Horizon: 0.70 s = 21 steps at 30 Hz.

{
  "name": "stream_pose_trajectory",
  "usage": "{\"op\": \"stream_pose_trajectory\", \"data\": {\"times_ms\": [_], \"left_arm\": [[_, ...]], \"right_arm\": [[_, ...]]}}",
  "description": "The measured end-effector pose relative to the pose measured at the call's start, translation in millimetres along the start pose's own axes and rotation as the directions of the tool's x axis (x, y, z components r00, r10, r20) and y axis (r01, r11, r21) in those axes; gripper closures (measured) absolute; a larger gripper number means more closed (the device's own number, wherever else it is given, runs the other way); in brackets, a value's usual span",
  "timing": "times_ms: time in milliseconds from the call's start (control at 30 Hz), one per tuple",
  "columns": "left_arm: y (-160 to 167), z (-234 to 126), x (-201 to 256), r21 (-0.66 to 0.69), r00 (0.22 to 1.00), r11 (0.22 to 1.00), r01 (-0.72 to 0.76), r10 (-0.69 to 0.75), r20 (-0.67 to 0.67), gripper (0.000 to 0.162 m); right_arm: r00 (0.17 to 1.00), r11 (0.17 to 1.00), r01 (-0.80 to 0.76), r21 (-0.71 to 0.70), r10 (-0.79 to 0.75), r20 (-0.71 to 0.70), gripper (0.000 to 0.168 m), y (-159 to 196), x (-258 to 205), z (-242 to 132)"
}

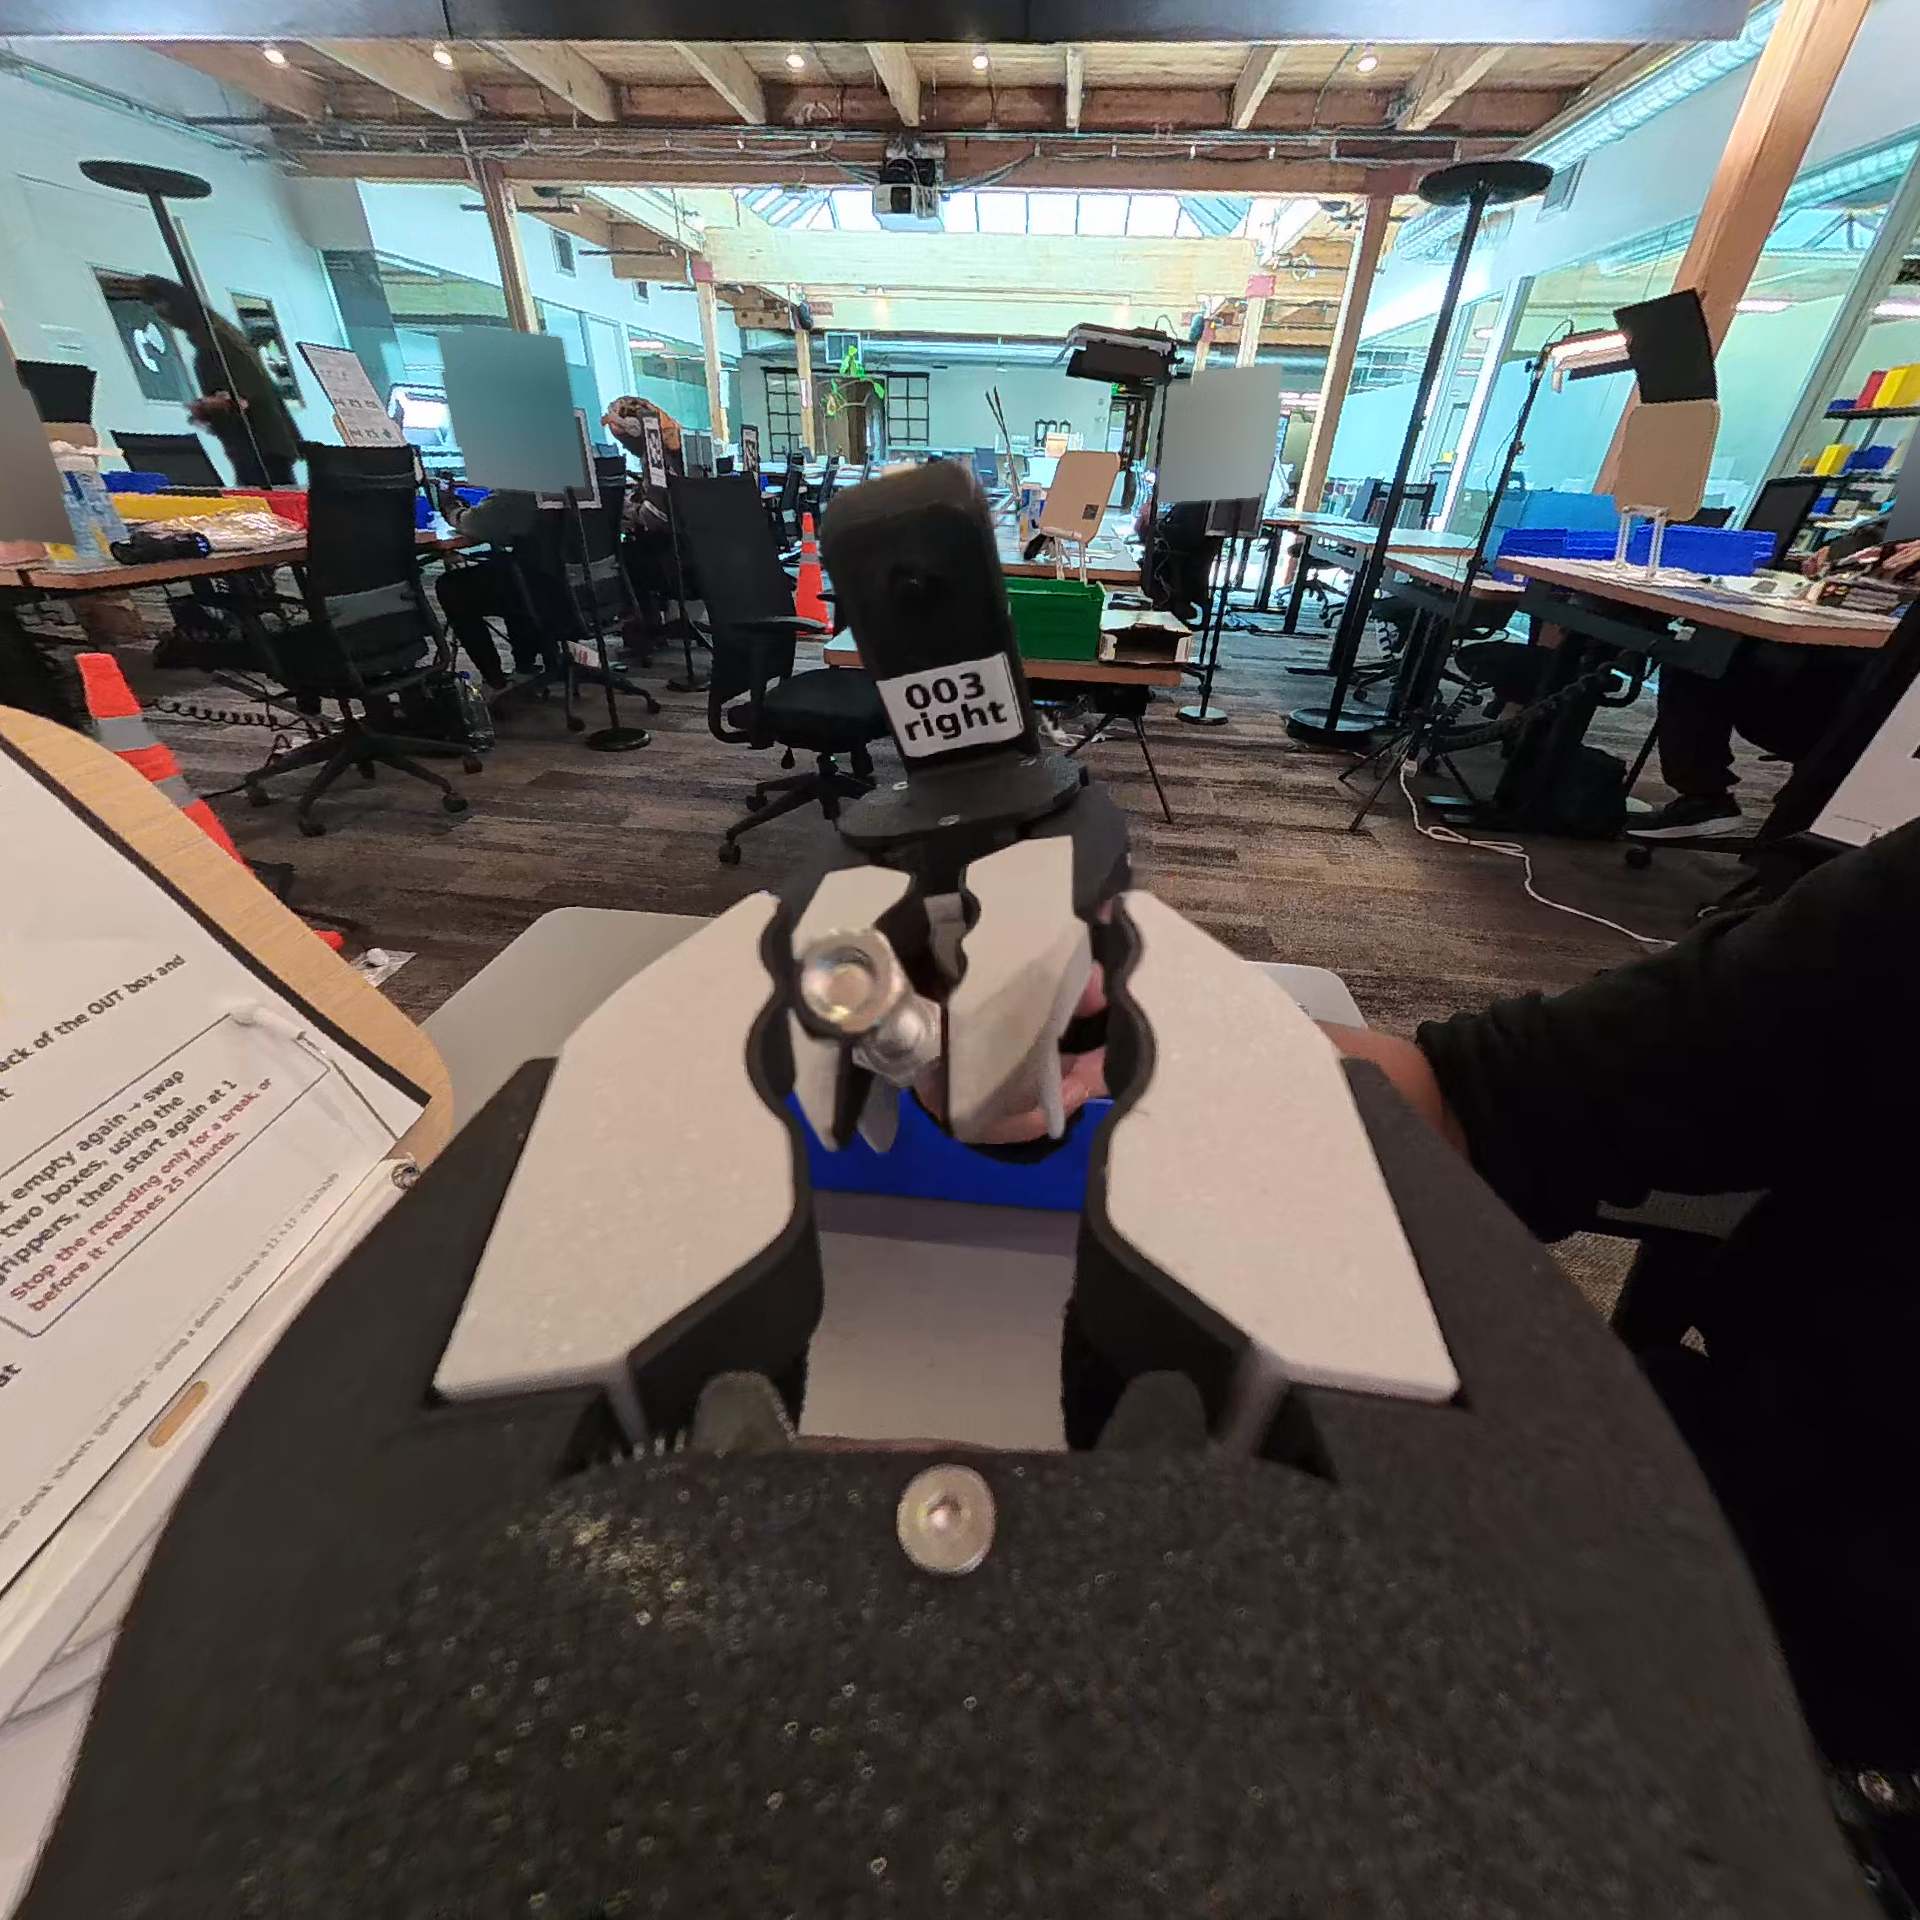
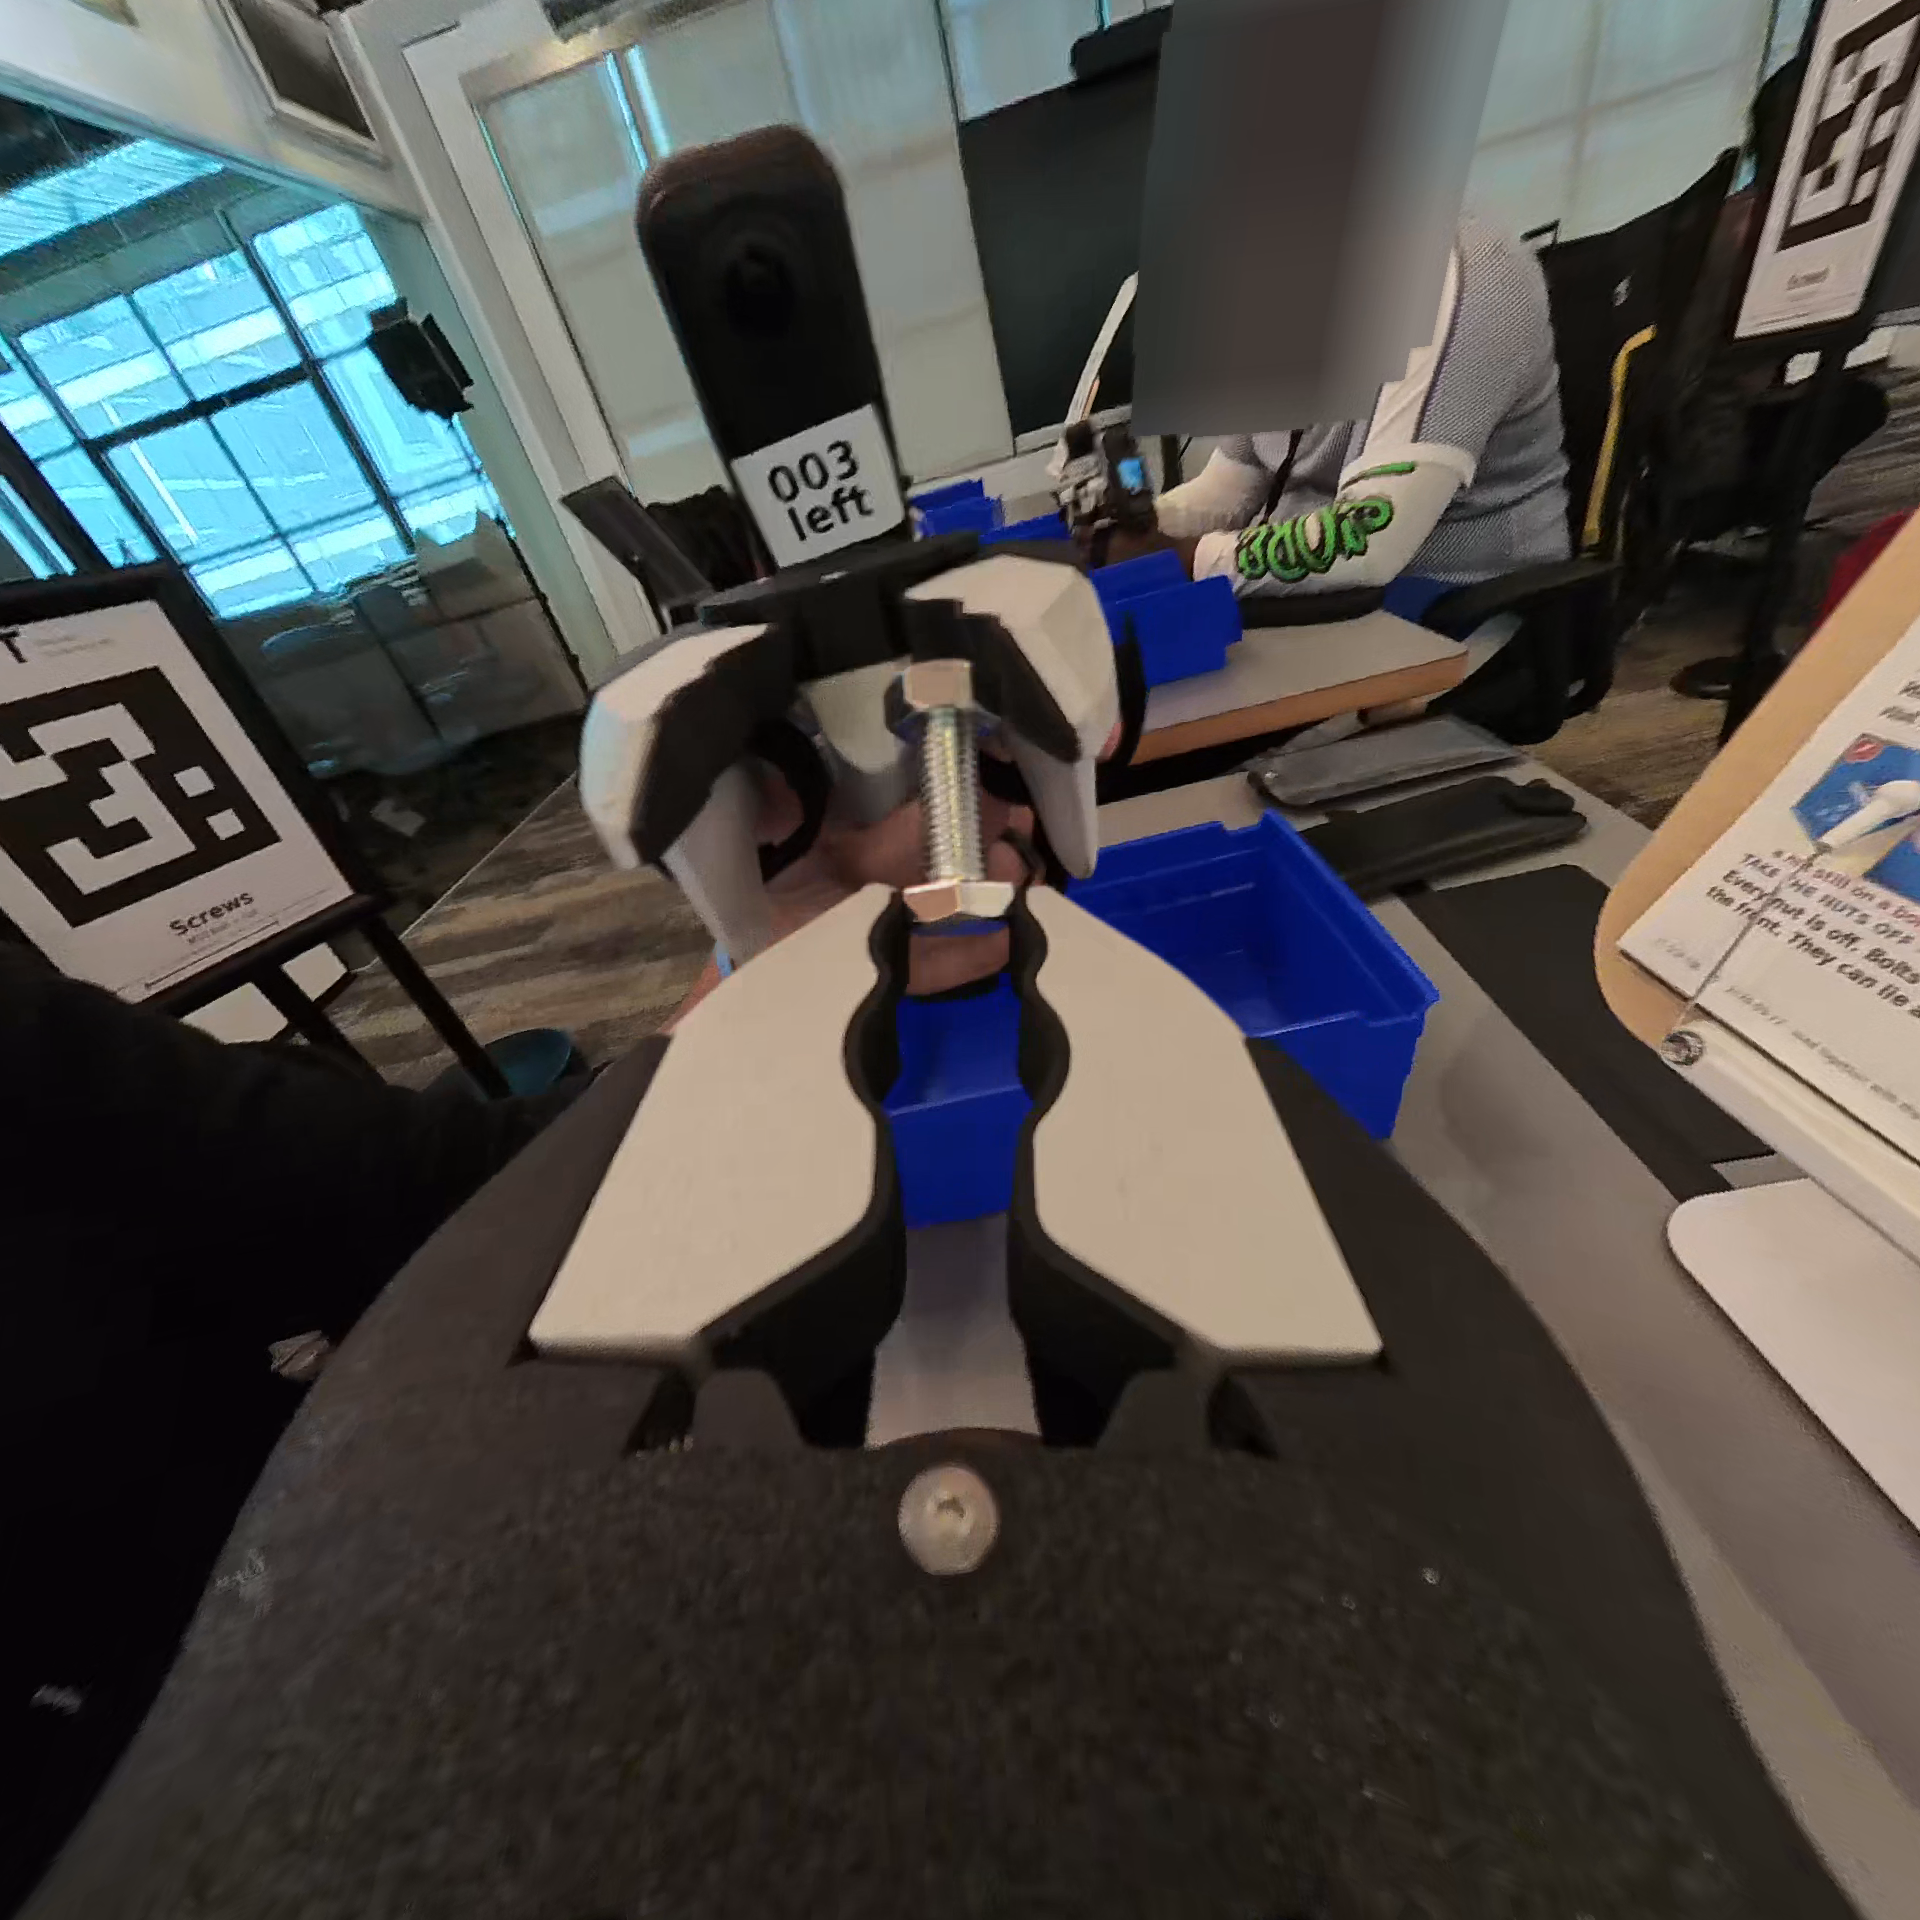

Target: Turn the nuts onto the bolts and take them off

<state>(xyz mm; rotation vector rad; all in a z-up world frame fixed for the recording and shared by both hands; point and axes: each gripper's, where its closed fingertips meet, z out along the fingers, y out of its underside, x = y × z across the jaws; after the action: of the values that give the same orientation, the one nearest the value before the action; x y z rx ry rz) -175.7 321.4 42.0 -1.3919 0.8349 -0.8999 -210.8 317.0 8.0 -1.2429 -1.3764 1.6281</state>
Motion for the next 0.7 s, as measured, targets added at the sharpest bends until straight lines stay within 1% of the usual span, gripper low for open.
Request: {"op": "stream_pose_trajectory", "data": {"times_ms": [33, 67, 100, 133, 233, 333, 433, 500, 567, 600, 700], "left_arm": [[0.2, 0.5, -1.4, -0.004, 1.0, 1.0, -0.001, 0.001, 0.013, 0.1], [0.6, 0.2, -2.5, -0.007, 1.0, 1.0, -0.005, 0.005, 0.021, 0.101], [0.9, -0.2, -0.6, -0.007, 1.0, 1.0, -0.007, 0.007, 0.007, 0.106], [0.4, -0.6, -0.8, -0.005, 1.0, 1.0, -0.005, 0.005, 0.007, 0.106], [0.0, -1.7, -3.5, 0.002, 1.0, 1.0, 0.0, 0.0, 0.014, 0.106], [0.9, -1.2, -4.5, -0.002, 1.0, 1.0, 0.002, -0.002, 0.018, 0.106], [1.6, -0.2, -1.4, -0.009, 1.0, 1.0, -0.003, 0.004, 0.006, 0.106], [1.5, 0.4, -2.3, -0.011, 1.0, 1.0, -0.006, 0.006, 0.018, 0.098], [1.5, -0.2, -1.7, -0.01, 1.0, 1.0, -0.006, 0.007, 0.012, 0.104], [0.8, -0.7, -2.1, -0.006, 1.0, 1.0, -0.004, 0.005, 0.012, 0.105], [0.2, -2.3, -4.4, 0.0, 1.0, 1.0, 0.0, 0.0, 0.018, 0.105]], "right_arm": [[1.0, 0.999, -0.005, 0.035, 0.005, -0.01, 0.15, -5.8, 2.3, -4.1], [1.0, 0.997, -0.009, 0.076, 0.01, -0.013, 0.15, -13.0, 3.4, -9.8], [1.0, 0.993, -0.005, 0.116, 0.008, -0.028, 0.15, -20.0, 5.6, -16.4], [0.999, 0.99, 0.005, 0.139, 0.001, -0.042, 0.15, -24.7, 7.1, -22.3], [1.0, 0.994, 0.013, 0.106, -0.01, -0.028, 0.15, -22.2, 3.4, -23.8], [1.0, 1.0, 0.006, 0.015, -0.006, 0.02, 0.15, -6.2, -4.2, -8.9], [1.0, 1.0, 0.008, -0.012, -0.008, 0.003, 0.15, 0.9, -2.1, 1.0], [1.0, 0.999, 0.007, 0.036, -0.006, -0.027, 0.15, -7.7, 3.5, -5.1], [0.998, 0.994, 0.013, 0.105, -0.006, -0.064, 0.15, -20.6, 8.6, -18.2], [0.997, 0.991, 0.023, 0.132, -0.012, -0.08, 0.15, -26.1, 10.5, -25.2], [0.999, 0.991, 0.012, 0.135, -0.006, -0.042, 0.15, -29.0, 5.1, -32.1]]}}
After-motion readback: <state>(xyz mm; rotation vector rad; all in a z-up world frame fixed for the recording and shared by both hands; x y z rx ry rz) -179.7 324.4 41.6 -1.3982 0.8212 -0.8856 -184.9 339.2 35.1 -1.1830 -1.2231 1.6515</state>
